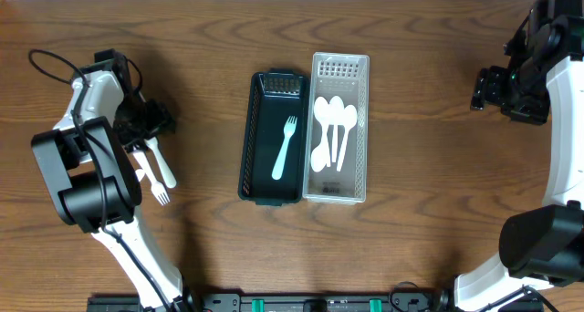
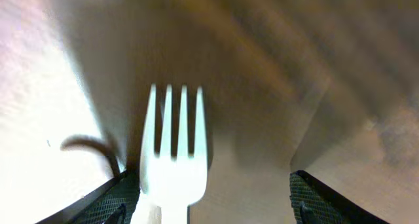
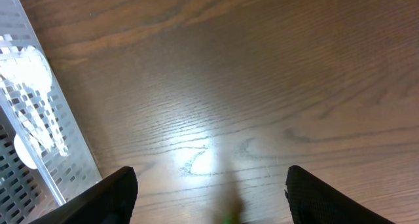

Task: Pack container
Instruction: 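Lower the left gripper onto the next white fork and grasp it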

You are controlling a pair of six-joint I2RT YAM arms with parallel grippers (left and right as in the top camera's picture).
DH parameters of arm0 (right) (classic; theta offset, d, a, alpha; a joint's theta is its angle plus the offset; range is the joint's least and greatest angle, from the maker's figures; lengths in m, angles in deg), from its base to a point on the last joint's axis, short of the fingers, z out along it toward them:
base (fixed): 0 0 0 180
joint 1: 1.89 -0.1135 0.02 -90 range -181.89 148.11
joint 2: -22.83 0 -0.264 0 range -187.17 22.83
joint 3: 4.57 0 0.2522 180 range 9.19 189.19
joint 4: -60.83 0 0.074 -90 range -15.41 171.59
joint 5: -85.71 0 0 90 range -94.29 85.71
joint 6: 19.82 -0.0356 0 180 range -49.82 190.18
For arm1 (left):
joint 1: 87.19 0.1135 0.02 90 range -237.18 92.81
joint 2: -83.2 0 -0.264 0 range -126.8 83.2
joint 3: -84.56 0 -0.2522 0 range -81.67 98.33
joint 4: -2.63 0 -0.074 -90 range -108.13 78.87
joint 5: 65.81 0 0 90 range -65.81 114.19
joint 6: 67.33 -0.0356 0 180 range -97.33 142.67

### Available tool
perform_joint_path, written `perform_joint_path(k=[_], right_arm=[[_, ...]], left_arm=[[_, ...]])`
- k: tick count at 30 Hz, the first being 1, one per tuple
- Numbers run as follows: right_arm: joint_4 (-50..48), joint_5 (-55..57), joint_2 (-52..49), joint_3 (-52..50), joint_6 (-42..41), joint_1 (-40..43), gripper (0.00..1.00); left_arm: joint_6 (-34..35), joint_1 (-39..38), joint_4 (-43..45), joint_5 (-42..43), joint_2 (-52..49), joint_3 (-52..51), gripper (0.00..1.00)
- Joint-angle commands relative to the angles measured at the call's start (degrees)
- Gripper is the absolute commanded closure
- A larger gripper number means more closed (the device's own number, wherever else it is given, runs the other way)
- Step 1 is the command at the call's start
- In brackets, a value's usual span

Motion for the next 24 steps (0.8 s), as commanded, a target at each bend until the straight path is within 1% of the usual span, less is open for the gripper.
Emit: perform_joint_path(k=[1, 5, 12, 17, 24], right_arm=[[-0.2, 0.4, -0.2, 0.2, 0.8, 0.0, 0.24], [0.2, 0.4, -0.2, 0.2, 0.8, 0.0, 0.25], [1.6, 0.4, -0.2, 0.2, 0.8, 0.0, 0.25], [1.9, 0.4, -0.2, 0.2, 0.8, 0.0, 0.25], [1.9, 0.4, -0.2, 0.2, 0.8, -0.1, 0.25]], left_arm=[[-0.4, -0.6, -2.1, 1.4, -2.1, -0.3, 0.25], [-0.3, -0.6, -2.1, 1.4, -2.1, -0.3, 0.25], [-0.3, -0.6, 1.4, 0.2, -2.1, -0.3, 0.25], [-0.3, -0.6, 2.8, -2.5, -2.1, -0.3, 0.28], [-0.3, -0.6, 3.0, -5.9, -2.2, -0.3, 0.28]])
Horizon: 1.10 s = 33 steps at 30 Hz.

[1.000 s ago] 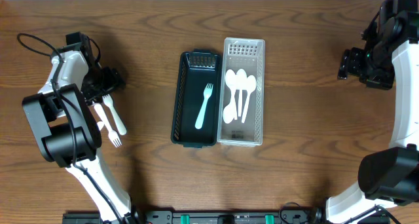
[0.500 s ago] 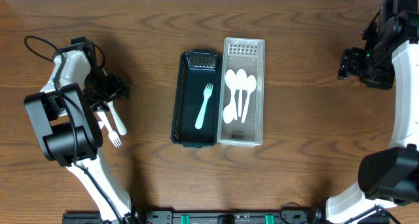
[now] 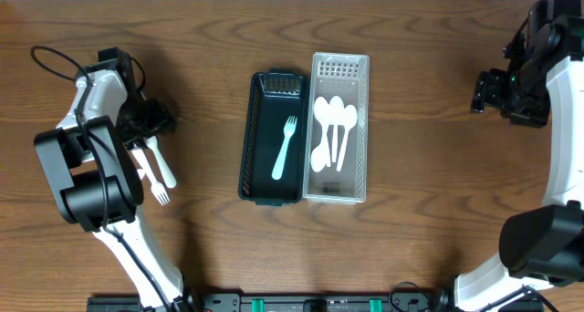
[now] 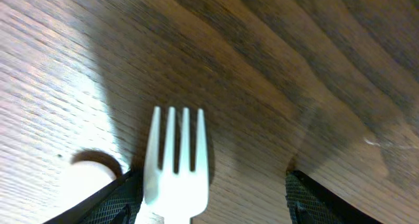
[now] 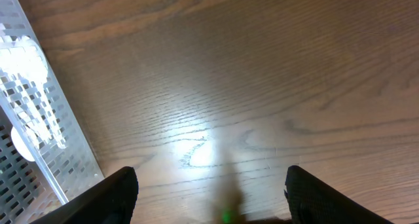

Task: Pack container
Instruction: 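Lower the left gripper onto the next white fork and grasp it, then carry the fork into the dark basket and release it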

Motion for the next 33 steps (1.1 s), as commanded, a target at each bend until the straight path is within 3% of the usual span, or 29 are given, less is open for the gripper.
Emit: perform_joint_path(k=[1, 11, 16, 18, 33], right_arm=[[0.2, 0.4, -0.2, 0.2, 0.8, -0.1, 0.25], [0.2, 0.4, -0.2, 0.2, 0.3, -0.1, 0.25], [0.2, 0.3, -0.2, 0.2, -0.3, -0.1, 0.25], [0.2, 0.3, -0.2, 0.2, -0.3, -0.1, 0.25], [0.2, 0.2, -0.2, 0.2, -0.7, -0.1, 0.25]], left_arm=[[-0.5, 0.2, 0.4, -2.4, -2.0, -0.4, 0.28], [0.1, 0.1, 0.1, -3.7, -2.0, -0.5, 0.28], [0.1, 0.1, -0.6, -3.7, -2.0, -0.5, 0.46], [0.1, 0.1, -0.8, -3.7, -2.0, -0.5, 0.47], [0.1, 0.1, -0.8, -3.7, -2.0, -0.5, 0.81]])
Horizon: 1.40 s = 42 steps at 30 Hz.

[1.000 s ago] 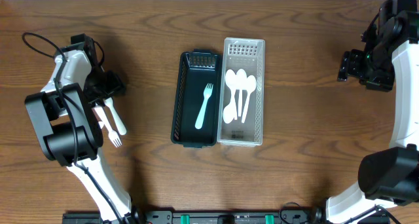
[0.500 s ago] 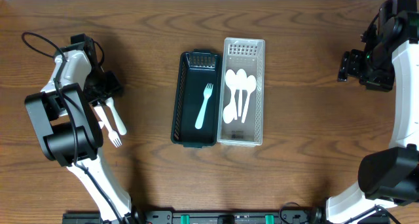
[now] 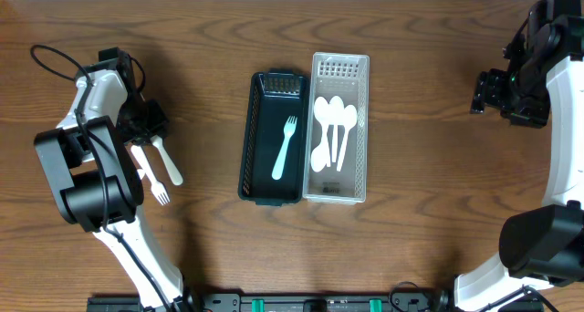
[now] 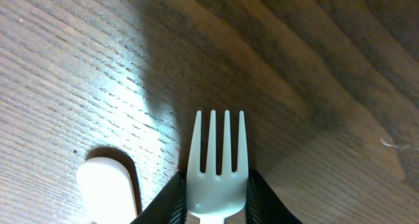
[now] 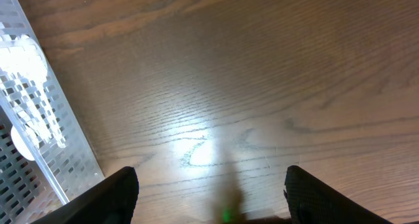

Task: Pack container
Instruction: 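Carry the fork into the dark basket and release it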

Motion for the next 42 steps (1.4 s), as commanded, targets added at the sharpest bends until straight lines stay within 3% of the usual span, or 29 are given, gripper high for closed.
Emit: perform_joint_path(k=[1, 13, 20, 26, 31, 39, 42], right_arm=[[0.0, 0.2, -0.2, 0.2, -0.7, -0.1, 0.25], [-0.2, 0.2, -0.2, 0.2, -0.6, -0.1, 0.25], [-0.4, 0.2, -0.2, 0.2, -0.3, 0.0, 0.25], [-0.5, 0.3, -0.2, 0.2, 0.5, 0.0, 0.25], [-0.5, 0.2, -0.2, 0.2, 0.5, 0.0, 0.24], [0.0, 0.2, -0.2, 0.2, 1.6, 0.0, 0.24], [0.0, 0.2, -0.2, 0.2, 1.6, 0.0, 0.24]], left_arm=[[-0.1, 0.1, -0.2, -2.2, -2.0, -0.4, 0.85], [-1.2, -4.0, -6.9, -2.2, 3.7, 3.1, 0.94], [-1.2, -18.3, -13.4, -2.2, 19.1, 8.5, 0.94], [0.9, -33.7, -12.2, -2.2, 27.2, 9.2, 0.94], [1.7, -40.5, -11.8, -2.2, 24.6, 8.7, 0.94], [1.7, -41.4, -11.8, -2.1, 12.5, 8.5, 0.93], [1.7, -41.4, -12.6, -1.9, 9.1, 8.5, 0.83]])
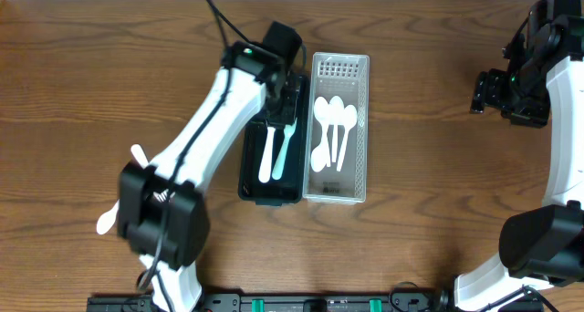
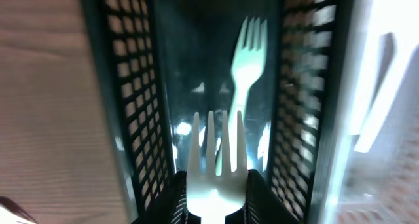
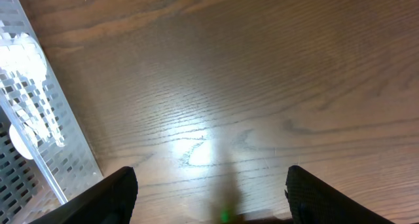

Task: Pack container
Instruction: 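Carry the fork into the dark basket and release it, then move the left gripper back and grasp the third white fork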

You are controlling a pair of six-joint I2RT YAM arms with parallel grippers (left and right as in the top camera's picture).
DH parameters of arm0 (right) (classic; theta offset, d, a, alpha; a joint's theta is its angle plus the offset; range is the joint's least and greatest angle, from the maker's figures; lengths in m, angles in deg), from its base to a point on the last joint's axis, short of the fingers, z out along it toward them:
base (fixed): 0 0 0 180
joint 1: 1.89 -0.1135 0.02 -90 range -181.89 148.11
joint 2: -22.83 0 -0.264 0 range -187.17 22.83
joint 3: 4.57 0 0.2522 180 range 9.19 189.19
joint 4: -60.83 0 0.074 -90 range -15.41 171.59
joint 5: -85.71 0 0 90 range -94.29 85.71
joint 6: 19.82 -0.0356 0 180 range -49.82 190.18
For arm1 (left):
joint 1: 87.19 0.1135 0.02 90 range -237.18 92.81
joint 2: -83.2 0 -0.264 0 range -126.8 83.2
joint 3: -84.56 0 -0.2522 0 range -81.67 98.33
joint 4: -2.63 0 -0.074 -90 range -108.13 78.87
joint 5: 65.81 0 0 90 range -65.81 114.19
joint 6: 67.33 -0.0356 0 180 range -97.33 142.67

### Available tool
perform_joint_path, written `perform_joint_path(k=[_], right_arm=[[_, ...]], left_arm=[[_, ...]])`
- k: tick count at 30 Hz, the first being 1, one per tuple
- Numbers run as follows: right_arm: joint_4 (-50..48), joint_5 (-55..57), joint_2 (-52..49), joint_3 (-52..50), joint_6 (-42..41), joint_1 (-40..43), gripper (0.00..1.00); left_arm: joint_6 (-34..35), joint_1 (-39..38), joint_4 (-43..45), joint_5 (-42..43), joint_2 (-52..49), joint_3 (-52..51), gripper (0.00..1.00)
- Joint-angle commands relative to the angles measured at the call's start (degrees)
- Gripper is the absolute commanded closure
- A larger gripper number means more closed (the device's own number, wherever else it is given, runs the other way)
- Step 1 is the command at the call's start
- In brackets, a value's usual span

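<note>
A dark green slotted basket (image 1: 248, 157) stands mid-table with one pale fork (image 1: 286, 148) lying in it. My left gripper (image 1: 285, 93) is over the basket's far end, shut on a second white fork (image 1: 266, 157) whose tines point along the basket. In the left wrist view the held fork (image 2: 218, 152) sits between my fingers, just above the basket floor, with the lying fork (image 2: 247, 60) ahead. Beside the basket, a clear slotted container (image 1: 339, 193) holds three white spoons (image 1: 333, 130). My right gripper (image 1: 493, 91) hangs open far right, nothing in it.
A white utensil (image 1: 137, 154) shows partly beside the left arm on the left of the table, with another white bit (image 1: 108, 223) lower down. The right wrist view shows bare wood and the clear container's edge (image 3: 26, 106).
My left gripper, shut on the white fork at the table's left side, is now over the dark basket with the fork still held. The right arm has not moved.
My left gripper stood open around a white fork lying beside a spoon on the left of the table, at the first two moments. Then it was shut on that fork. Now the fork is held inside the dark basket, above the fork lying there.
</note>
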Motion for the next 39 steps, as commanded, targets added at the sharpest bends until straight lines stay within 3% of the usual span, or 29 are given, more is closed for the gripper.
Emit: perform_joint_path(k=[1, 6, 14, 19, 23, 28, 33, 36, 39], right_arm=[[0.0, 0.2, -0.2, 0.2, 0.8, 0.0, 0.24], [-0.1, 0.2, -0.2, 0.2, 0.8, 0.0, 0.24], [-0.1, 0.2, -0.2, 0.2, 0.8, 0.0, 0.24], [-0.2, 0.3, -0.2, 0.2, 1.4, 0.0, 0.24], [-0.2, 0.2, -0.2, 0.2, 1.5, 0.0, 0.24], [-0.1, 0.2, -0.2, 0.2, 1.7, 0.0, 0.24], [-0.2, 0.2, -0.2, 0.2, 1.7, 0.0, 0.23], [-0.2, 0.2, -0.2, 0.2, 1.7, 0.0, 0.23], [-0.5, 0.2, -0.2, 0.2, 1.7, 0.0, 0.24]], left_arm=[[0.3, 0.2, -0.9, -0.4, -2.3, -0.4, 0.74], [0.2, 0.2, -0.3, -0.5, -2.4, -0.4, 0.50], [-5.4, 0.1, -0.2, -1.8, 5.0, 0.2, 0.49], [-4.3, 1.9, -5.6, -13.6, 16.8, 0.2, 0.48], [-1.6, 10.0, -12.0, -16.2, 24.8, 0.1, 0.46], [0.7, 27.4, -14.1, -11.7, 28.7, -2.5, 0.46], [-1.3, 40.3, -6.1, -4.3, 28.4, -12.3, 0.45], [-3.0, 44.1, 0.6, 1.6, 27.7, -20.2, 0.44], [-4.4, 45.2, 6.6, 2.4, 26.1, -27.8, 0.43]])
